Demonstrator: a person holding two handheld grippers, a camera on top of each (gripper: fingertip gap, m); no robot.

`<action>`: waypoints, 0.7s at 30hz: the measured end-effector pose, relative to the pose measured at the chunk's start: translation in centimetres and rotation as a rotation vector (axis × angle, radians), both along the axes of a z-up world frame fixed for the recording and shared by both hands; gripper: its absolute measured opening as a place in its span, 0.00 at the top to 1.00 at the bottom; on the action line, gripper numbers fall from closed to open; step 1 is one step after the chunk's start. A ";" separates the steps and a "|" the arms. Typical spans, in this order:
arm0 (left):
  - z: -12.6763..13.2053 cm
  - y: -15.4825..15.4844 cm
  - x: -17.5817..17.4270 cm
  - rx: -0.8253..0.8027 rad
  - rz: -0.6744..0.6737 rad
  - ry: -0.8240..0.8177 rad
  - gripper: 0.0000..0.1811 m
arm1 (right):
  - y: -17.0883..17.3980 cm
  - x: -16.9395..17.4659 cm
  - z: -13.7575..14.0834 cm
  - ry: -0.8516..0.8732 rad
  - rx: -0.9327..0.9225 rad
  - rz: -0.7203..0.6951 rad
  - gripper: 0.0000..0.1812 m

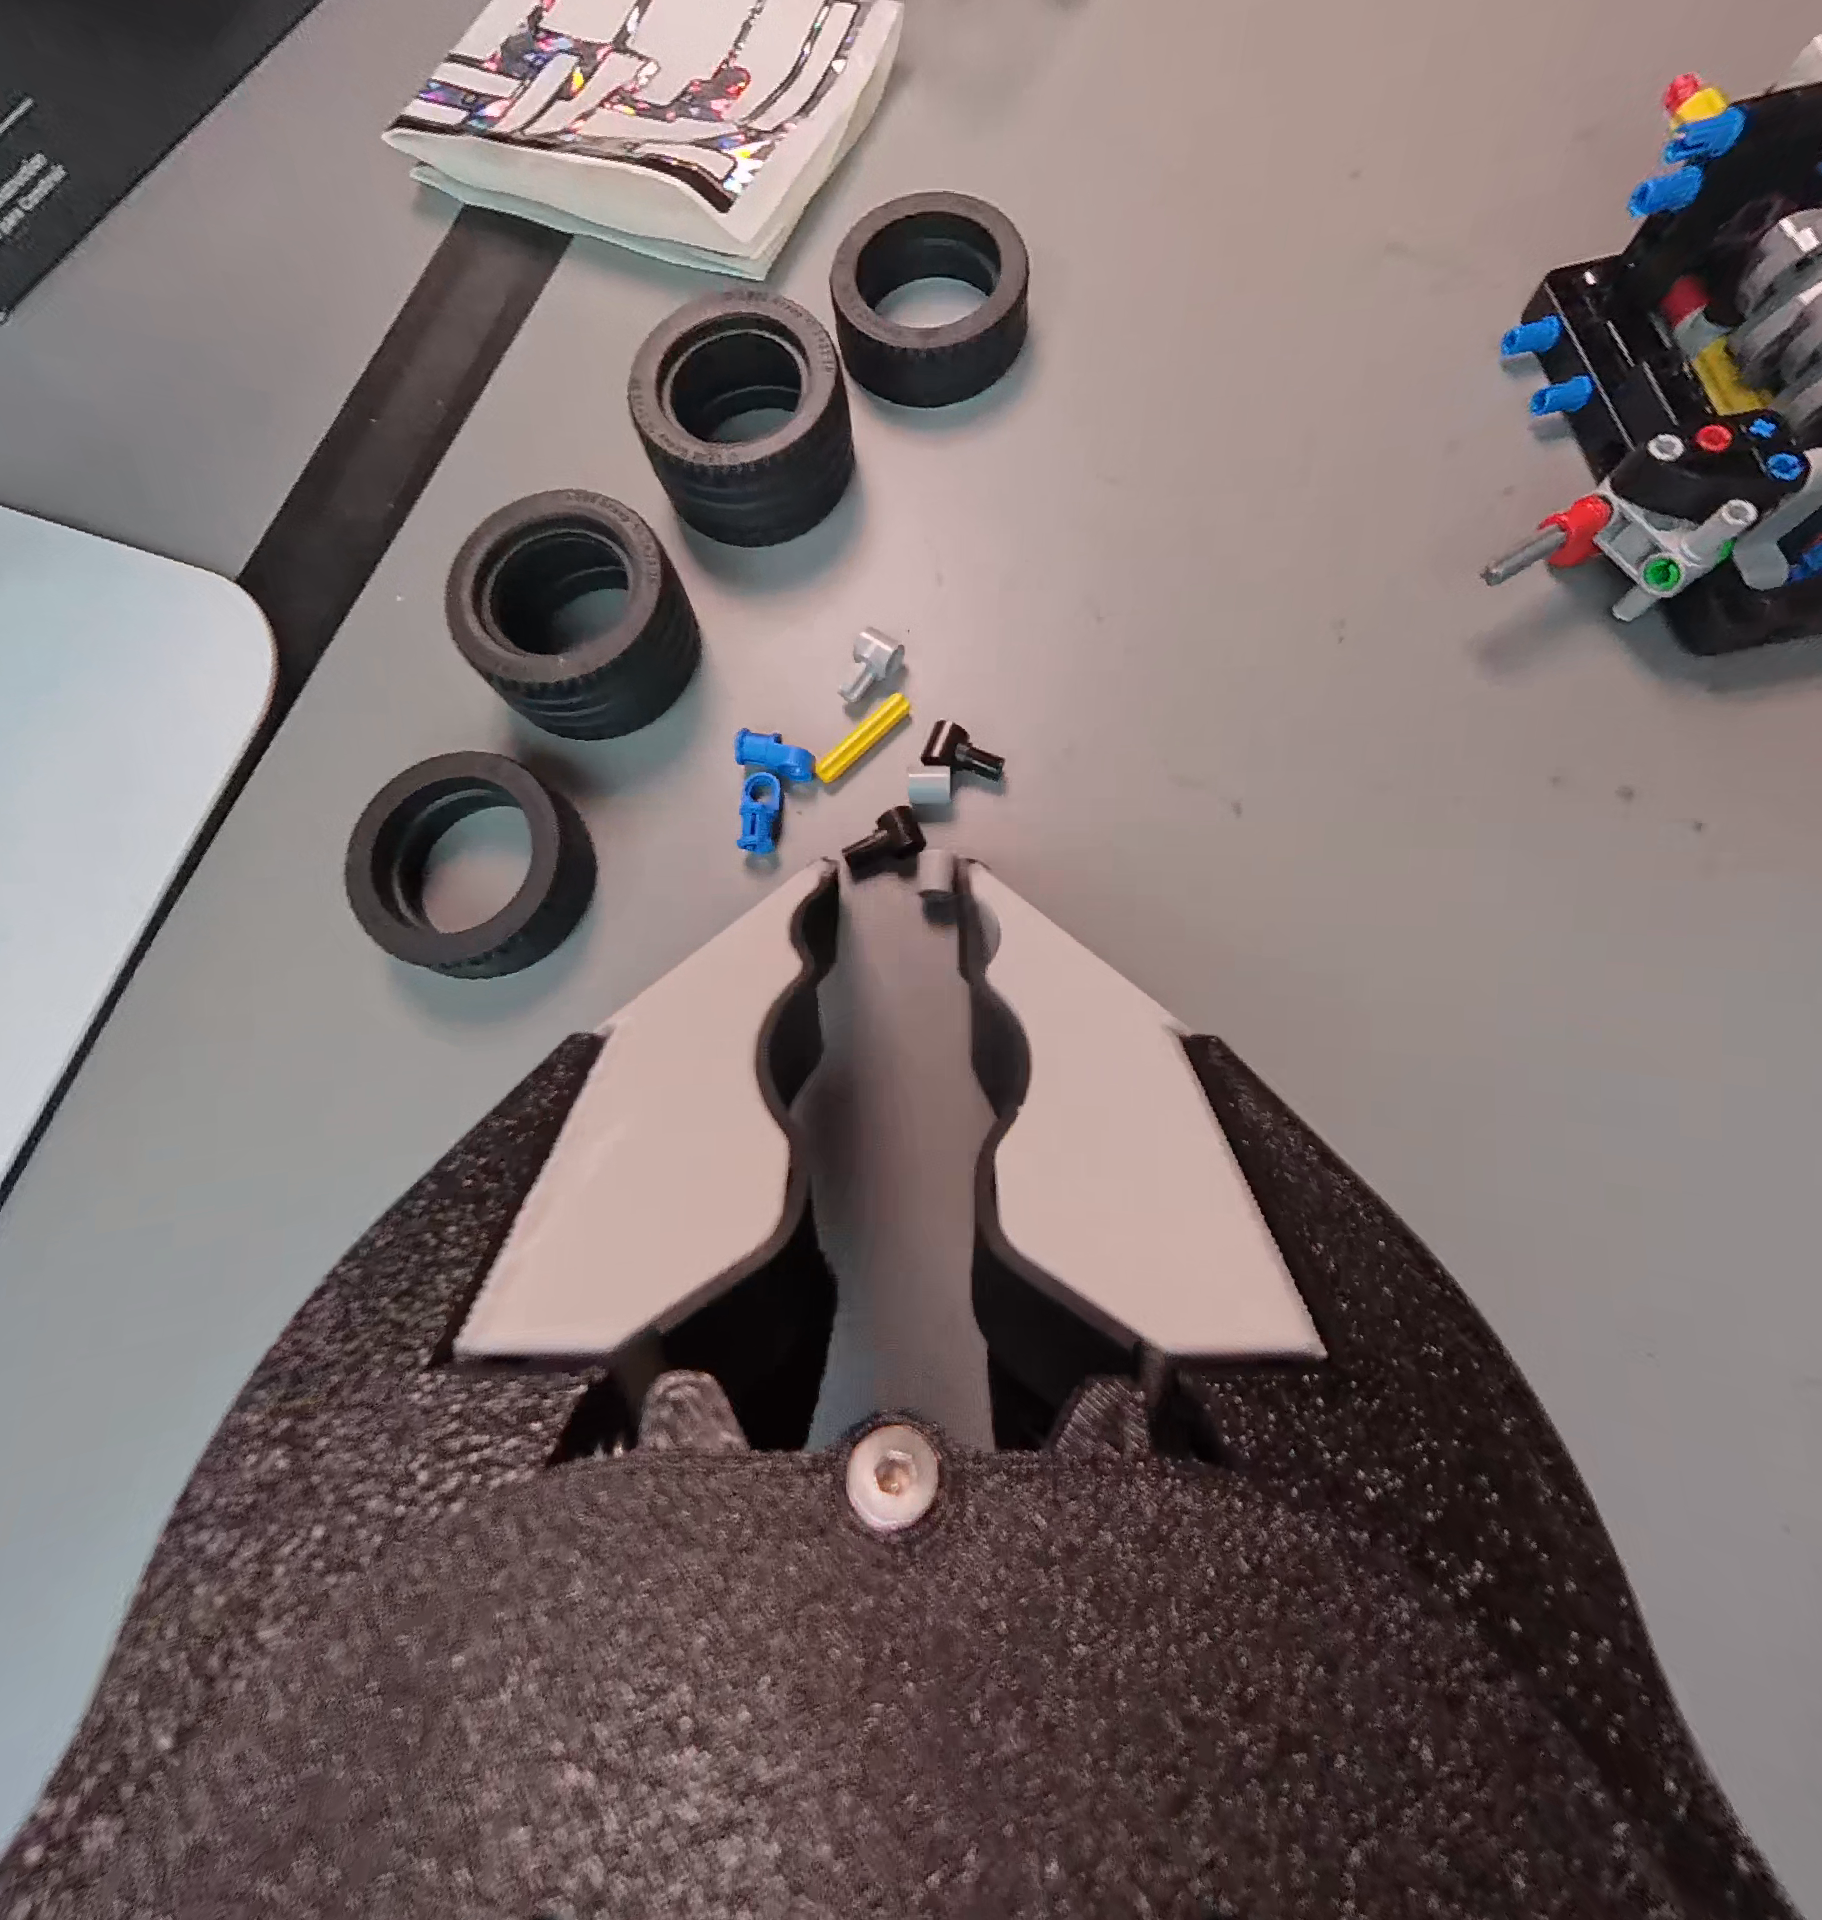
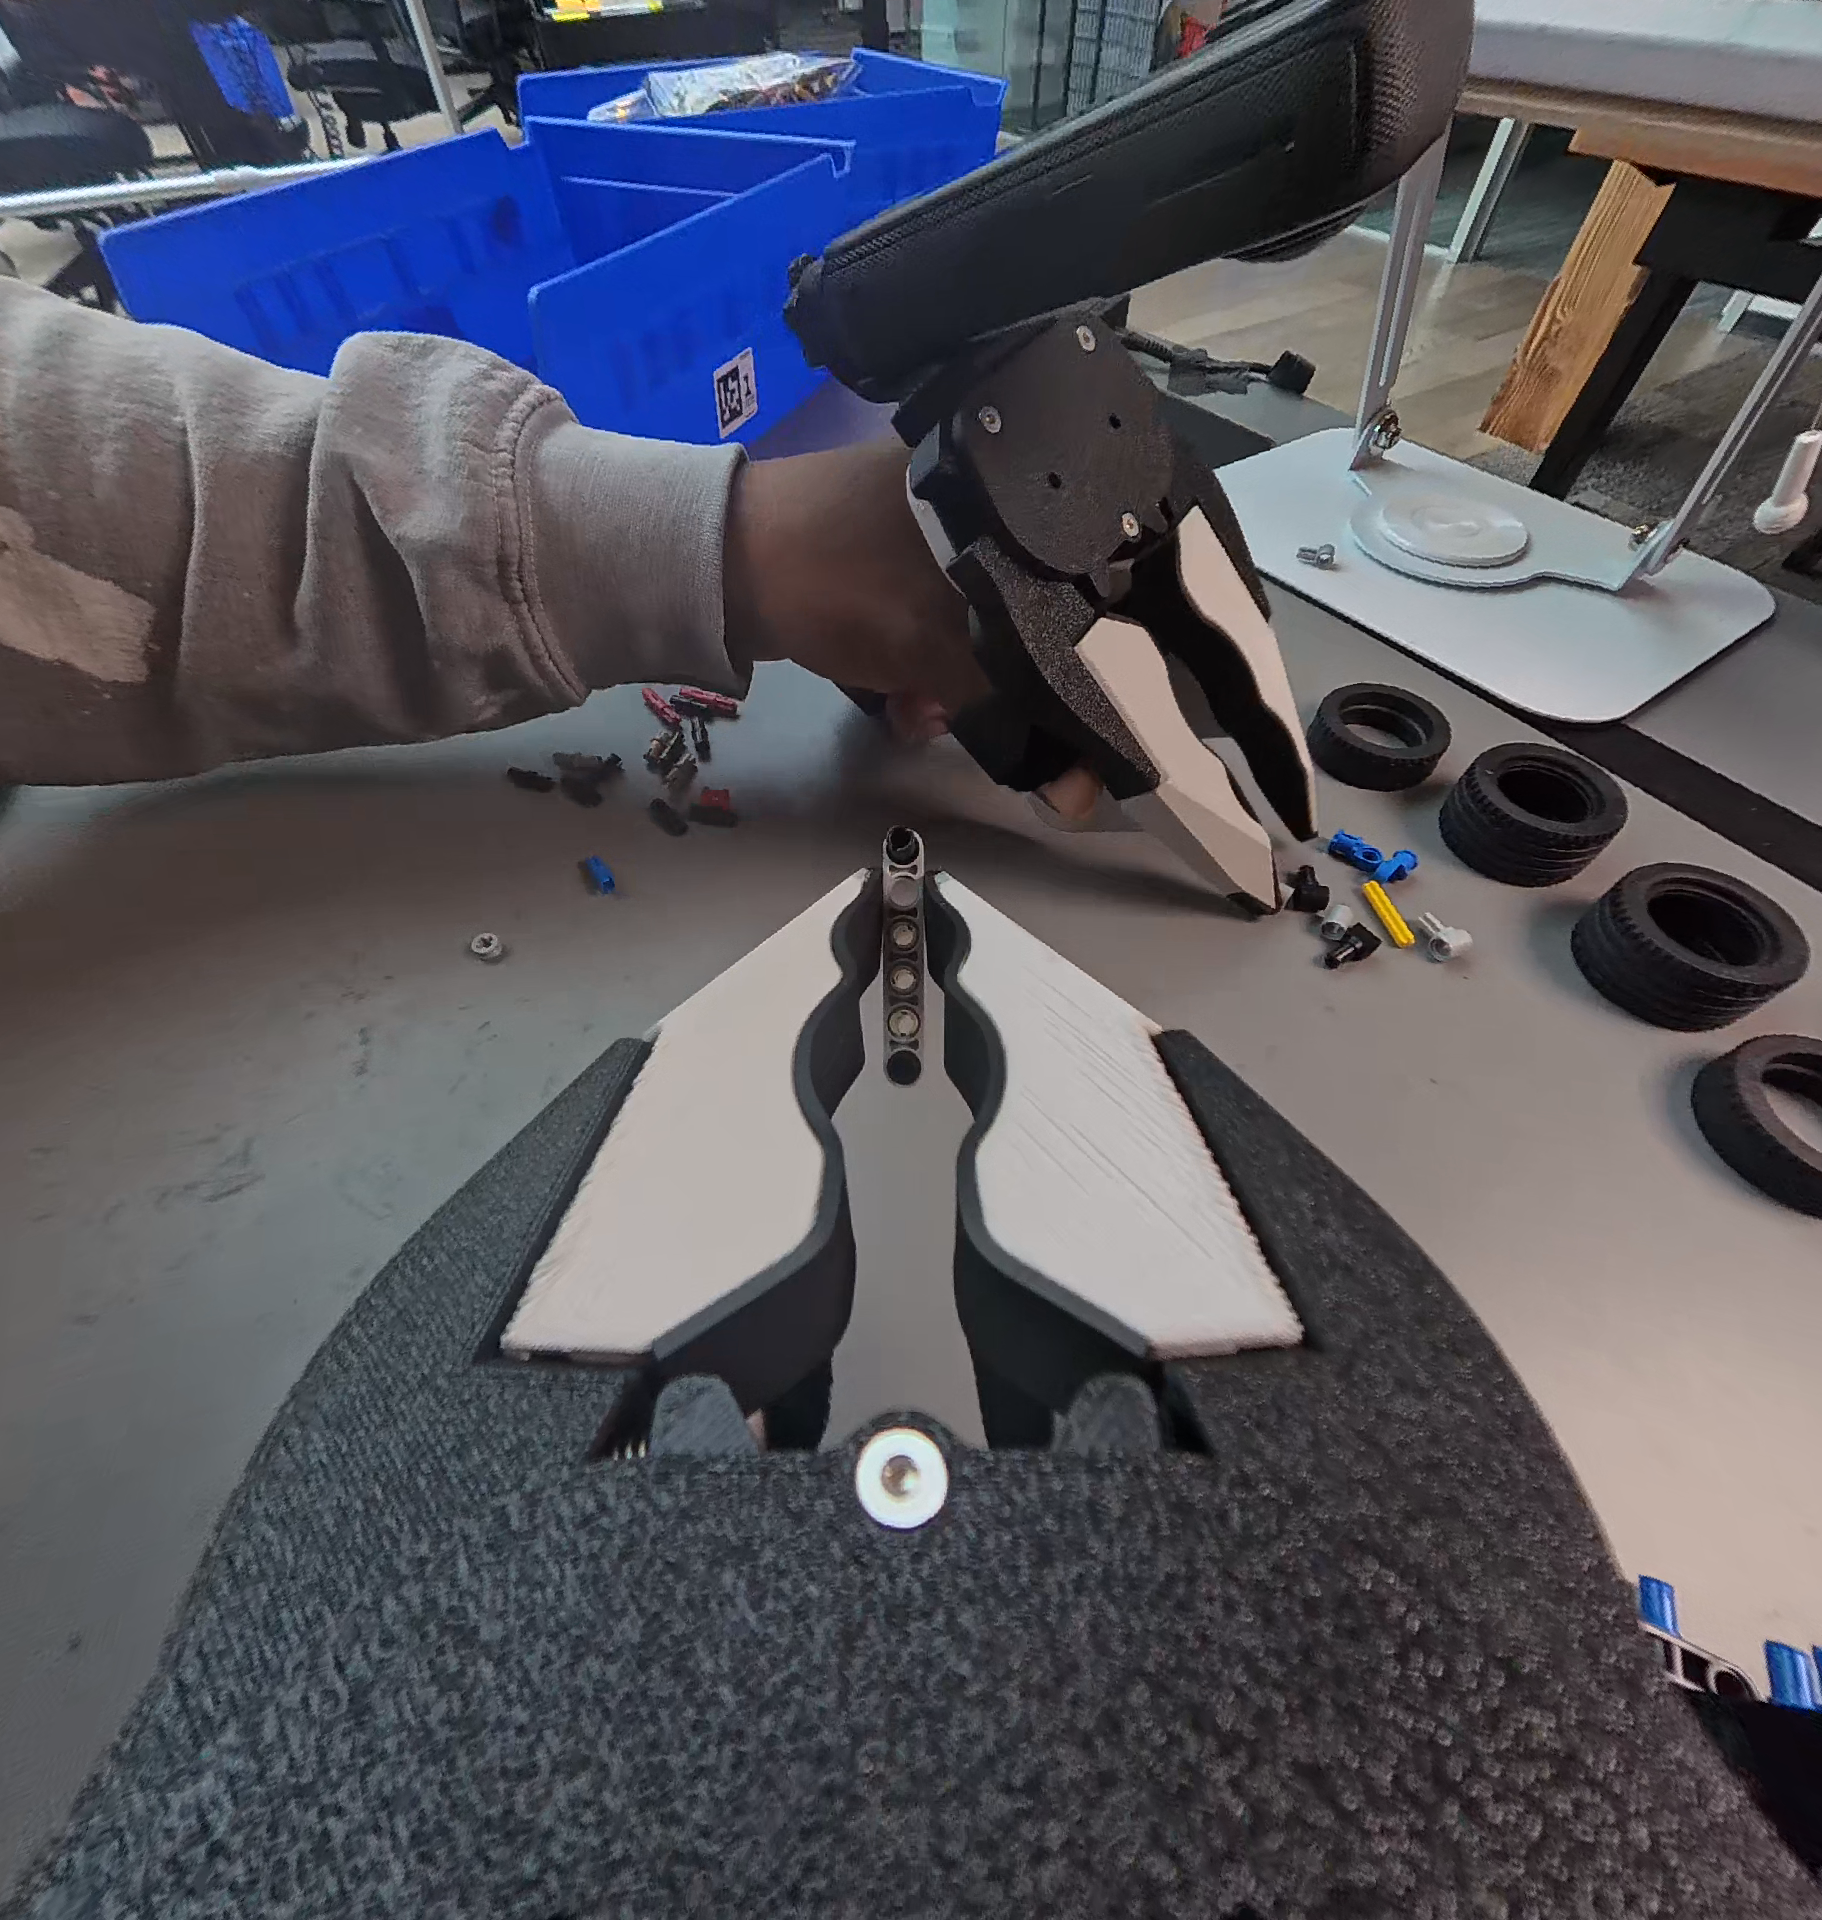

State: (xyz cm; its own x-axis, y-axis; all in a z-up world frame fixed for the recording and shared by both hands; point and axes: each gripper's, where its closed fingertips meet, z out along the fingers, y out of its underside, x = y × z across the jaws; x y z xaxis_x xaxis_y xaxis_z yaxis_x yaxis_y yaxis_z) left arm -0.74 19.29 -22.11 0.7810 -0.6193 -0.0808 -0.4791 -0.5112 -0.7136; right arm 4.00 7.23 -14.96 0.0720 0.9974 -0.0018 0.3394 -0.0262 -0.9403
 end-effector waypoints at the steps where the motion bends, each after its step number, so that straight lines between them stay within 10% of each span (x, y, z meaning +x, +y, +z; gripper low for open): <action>1: 0.1 0.2 -0.3 0.006 0.013 0.012 0.85 | 0.0 0.0 0.0 0.000 -0.001 0.001 0.96; 21: -0.2 -1.3 -1.3 -0.059 -0.034 0.009 0.80 | -0.1 0.2 -0.3 -0.015 0.007 0.006 0.96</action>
State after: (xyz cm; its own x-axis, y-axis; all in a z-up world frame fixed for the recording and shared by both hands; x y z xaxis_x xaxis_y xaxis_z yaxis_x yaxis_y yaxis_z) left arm -2.06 17.98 -22.33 0.7587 -0.6494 -0.0508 -0.5035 -0.5352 -0.6783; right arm 4.21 7.16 -15.25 0.0655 0.9978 0.0064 0.3537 -0.0172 -0.9352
